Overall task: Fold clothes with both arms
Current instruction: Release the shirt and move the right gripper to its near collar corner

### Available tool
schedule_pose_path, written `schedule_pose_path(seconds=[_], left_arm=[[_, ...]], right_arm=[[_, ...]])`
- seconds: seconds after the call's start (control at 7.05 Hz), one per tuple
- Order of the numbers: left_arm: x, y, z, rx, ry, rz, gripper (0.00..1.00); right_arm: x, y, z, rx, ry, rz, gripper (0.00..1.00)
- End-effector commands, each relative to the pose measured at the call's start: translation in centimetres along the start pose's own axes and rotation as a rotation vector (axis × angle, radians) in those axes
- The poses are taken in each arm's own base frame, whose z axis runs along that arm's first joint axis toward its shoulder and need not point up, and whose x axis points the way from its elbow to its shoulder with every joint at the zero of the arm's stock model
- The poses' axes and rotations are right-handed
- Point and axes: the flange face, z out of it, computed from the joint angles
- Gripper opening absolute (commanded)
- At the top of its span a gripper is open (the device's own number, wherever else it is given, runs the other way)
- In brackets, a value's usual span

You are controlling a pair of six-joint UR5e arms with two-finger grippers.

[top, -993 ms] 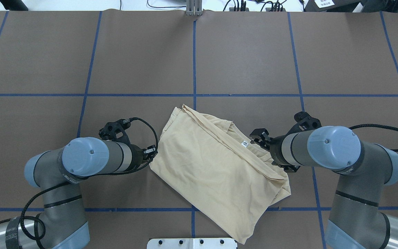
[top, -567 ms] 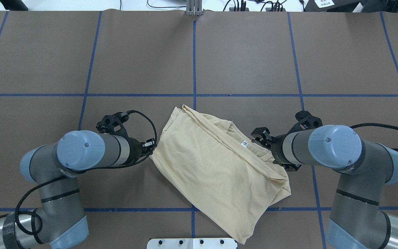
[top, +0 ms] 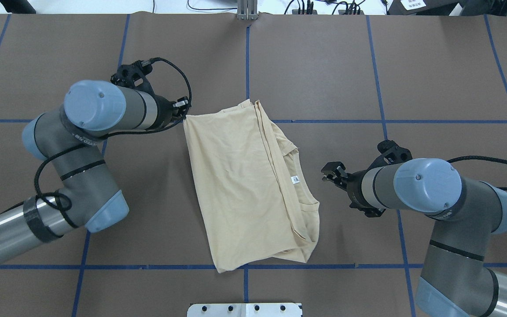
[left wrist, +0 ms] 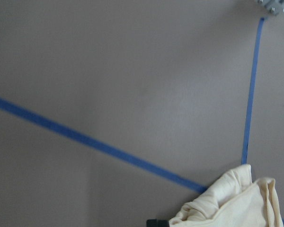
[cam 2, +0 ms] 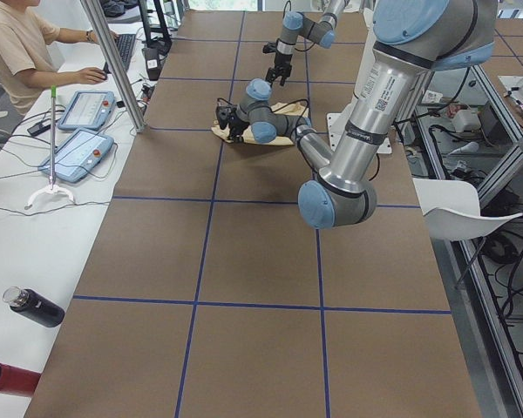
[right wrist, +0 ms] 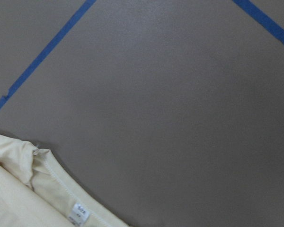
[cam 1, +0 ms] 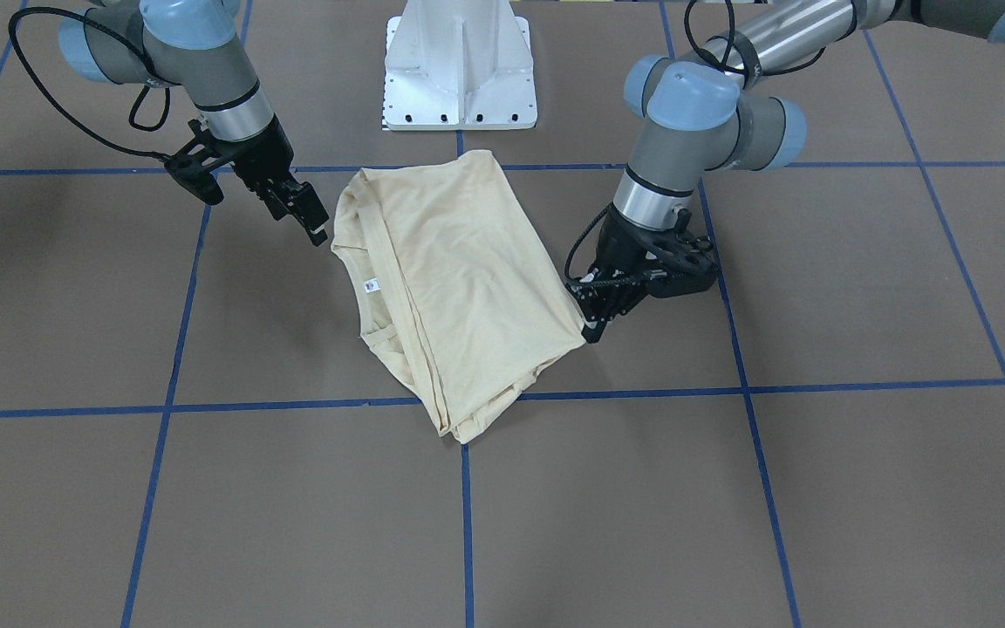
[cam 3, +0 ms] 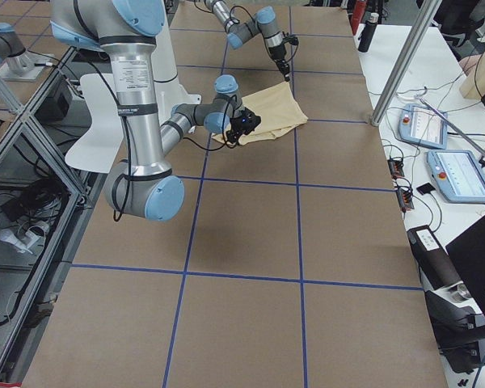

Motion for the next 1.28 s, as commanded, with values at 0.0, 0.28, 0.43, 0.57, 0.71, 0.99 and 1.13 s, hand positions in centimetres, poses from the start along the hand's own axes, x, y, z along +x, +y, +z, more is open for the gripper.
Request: schedule_pose_path(seconds=[0.0, 0.28, 0.43, 0.57, 0.71, 0.99, 1.13], left_arm=[[0.5, -4.8, 3.5, 0.055, 0.050, 0.009, 0.33], [1.8, -4.1, 1.2, -0.014, 0.097, 0.014, 0.73], [1.5, -4.4, -2.4, -0.060, 0.140, 0.016, 0.73], [0.3, -3.6, -5.6, -0.077, 0.127, 0.015, 0.73], [0.7, -3.4, -5.9, -0.081, 0.090, 0.009, 0.73], [0.7, -3.4, -5.9, -0.081, 0.090, 0.007, 0.73], [0.7, -3.3, -5.8, -0.083, 0.088, 0.004, 0.73]], right_arm=[[-0.1, 0.1, -0.1, -0.001, -0.005, 0.000, 1.00], [-2.0, 2.2, -0.7, -0.032, -0.041, -0.002, 1.00], [-3.8, 5.7, -0.1, -0.061, -0.060, -0.029, 1.00], [-3.7, 9.2, 0.7, -0.034, -0.087, -0.057, 1.00], [-1.7, 13.0, 2.6, 0.015, -0.096, -0.058, 1.00], [-0.2, 14.3, 5.1, 0.034, -0.067, 0.007, 1.00], [-1.7, 14.7, 4.7, 0.029, -0.087, 0.014, 0.98]])
